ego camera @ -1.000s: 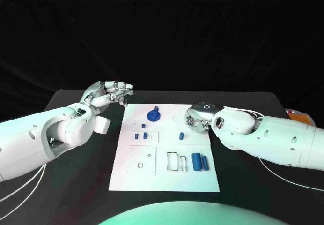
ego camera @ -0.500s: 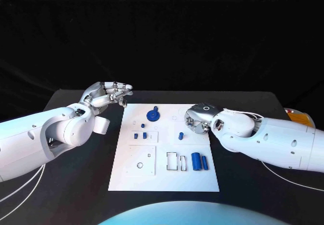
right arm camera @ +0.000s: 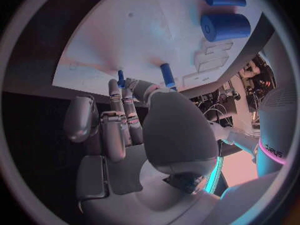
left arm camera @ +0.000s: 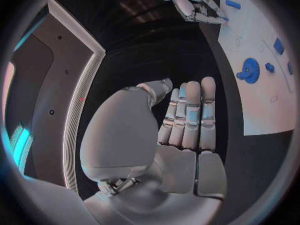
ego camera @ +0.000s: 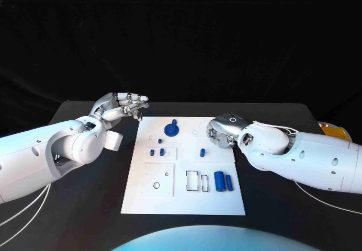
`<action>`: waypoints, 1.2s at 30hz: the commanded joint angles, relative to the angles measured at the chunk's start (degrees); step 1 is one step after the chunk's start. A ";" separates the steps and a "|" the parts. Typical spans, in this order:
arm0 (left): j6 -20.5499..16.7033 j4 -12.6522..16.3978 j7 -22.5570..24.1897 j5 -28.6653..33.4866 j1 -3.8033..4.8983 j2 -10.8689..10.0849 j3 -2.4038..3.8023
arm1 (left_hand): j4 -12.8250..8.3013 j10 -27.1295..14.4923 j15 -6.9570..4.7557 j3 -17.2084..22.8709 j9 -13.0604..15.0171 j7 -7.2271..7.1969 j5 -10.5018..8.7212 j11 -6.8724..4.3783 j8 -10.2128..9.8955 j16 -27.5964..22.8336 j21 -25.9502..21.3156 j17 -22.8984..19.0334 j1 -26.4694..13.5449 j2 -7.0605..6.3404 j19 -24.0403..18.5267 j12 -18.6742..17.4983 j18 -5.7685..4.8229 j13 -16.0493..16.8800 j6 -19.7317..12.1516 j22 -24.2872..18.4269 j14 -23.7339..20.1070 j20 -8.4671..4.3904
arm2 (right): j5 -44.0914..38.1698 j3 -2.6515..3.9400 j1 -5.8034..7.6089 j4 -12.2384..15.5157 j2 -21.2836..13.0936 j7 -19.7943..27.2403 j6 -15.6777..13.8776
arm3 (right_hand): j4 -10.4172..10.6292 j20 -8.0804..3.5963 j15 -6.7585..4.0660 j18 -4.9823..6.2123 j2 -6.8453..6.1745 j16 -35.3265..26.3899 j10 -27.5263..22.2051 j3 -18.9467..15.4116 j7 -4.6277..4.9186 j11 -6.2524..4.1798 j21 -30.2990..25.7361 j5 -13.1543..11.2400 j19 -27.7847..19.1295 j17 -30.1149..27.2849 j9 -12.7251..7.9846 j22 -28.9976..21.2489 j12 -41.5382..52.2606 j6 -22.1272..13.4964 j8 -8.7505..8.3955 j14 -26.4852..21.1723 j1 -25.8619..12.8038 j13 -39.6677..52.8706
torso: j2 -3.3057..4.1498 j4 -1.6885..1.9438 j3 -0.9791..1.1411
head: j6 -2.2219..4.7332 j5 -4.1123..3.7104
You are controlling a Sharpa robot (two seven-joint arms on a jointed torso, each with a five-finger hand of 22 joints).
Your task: Assemble the parts on the task board
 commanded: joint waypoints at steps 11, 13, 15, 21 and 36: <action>1.37 -0.14 -0.28 0.33 0.02 0.15 0.05 | -0.17 -0.68 0.00 -0.06 -0.16 0.17 0.06 0.09 0.22 -0.31 -0.31 -0.10 0.30 -0.05 0.49 0.52 0.76 0.11 -0.66 -0.04 -0.57 0.14 | 2.40 0.74 1.55 5.64 -2.24 0.07 -2.68 | -3.77 -0.08 -0.19 -0.55 0.70 0.32 1.79 4.09 0.30 -2.03 0.30 0.12 0.02 6.00 0.09 0.18 -0.21 0.03 -0.20 4.21 0.89 -0.01 | 0.06 -0.09 -0.05 | 0.38 0.67; 1.44 -0.14 -0.28 0.33 0.02 0.22 0.05 | -0.17 -0.68 0.00 -0.06 -0.16 0.17 0.06 0.09 0.22 -0.31 -0.31 -0.10 0.30 -0.05 0.49 0.52 0.76 0.11 -0.66 -0.04 -0.57 0.14 | 2.76 0.79 1.59 6.79 -1.98 0.31 -2.97 | -3.83 -0.08 -0.19 -0.55 0.66 0.35 1.77 4.14 0.30 -2.02 0.33 0.11 0.01 6.05 0.11 0.22 -0.24 0.02 -0.22 4.22 0.87 0.00 | 0.06 -0.07 -0.02 | 0.46 0.93; 1.47 -0.14 -0.28 0.33 0.02 0.26 0.05 | -0.17 -0.68 0.00 -0.06 -0.16 0.17 0.06 0.09 0.22 -0.31 -0.31 -0.10 0.30 -0.05 0.49 0.52 0.76 0.11 -0.66 -0.04 -0.57 0.14 | 2.90 0.80 1.57 7.41 -1.75 0.46 -3.14 | -3.83 -0.08 -0.19 -0.55 0.66 0.35 1.77 4.14 0.30 -2.02 0.33 0.11 0.01 6.05 0.11 0.22 -0.24 0.02 -0.22 4.22 0.87 0.00 | 0.06 -0.03 0.00 | 0.45 1.03; 1.65 -0.07 -0.28 0.33 0.01 0.57 0.05 | -0.16 -0.78 0.03 -0.06 -0.18 0.20 0.07 0.12 0.23 -0.34 -0.33 -0.12 0.27 -0.04 0.47 0.57 0.75 0.12 -0.73 -0.05 -0.60 0.16 | 3.30 0.84 0.83 10.54 0.17 1.40 -3.82 | -4.05 -0.06 -0.17 -0.52 0.70 0.36 1.77 4.44 0.32 -2.00 0.33 0.26 -0.09 6.02 0.17 0.24 -0.27 0.01 -0.26 4.22 0.88 0.08 | 0.04 0.08 -0.10 | -0.03 2.62; 1.02 -0.38 0.20 0.33 0.03 2.15 0.05 | -0.16 -0.87 0.05 -0.04 -0.19 0.22 0.07 0.14 0.24 -0.37 -0.34 -0.14 0.26 -0.03 0.46 0.63 0.75 0.13 -0.80 -0.05 -0.63 0.18 | 4.17 0.59 -4.34 10.31 6.65 3.44 -4.34 | -4.19 -0.05 -0.16 -0.44 0.70 0.32 1.76 4.62 0.35 -1.98 0.12 0.35 -0.30 5.91 0.21 0.04 -0.30 -0.02 -0.31 4.20 0.82 0.14 | -0.03 0.18 -0.17 | -1.15 6.30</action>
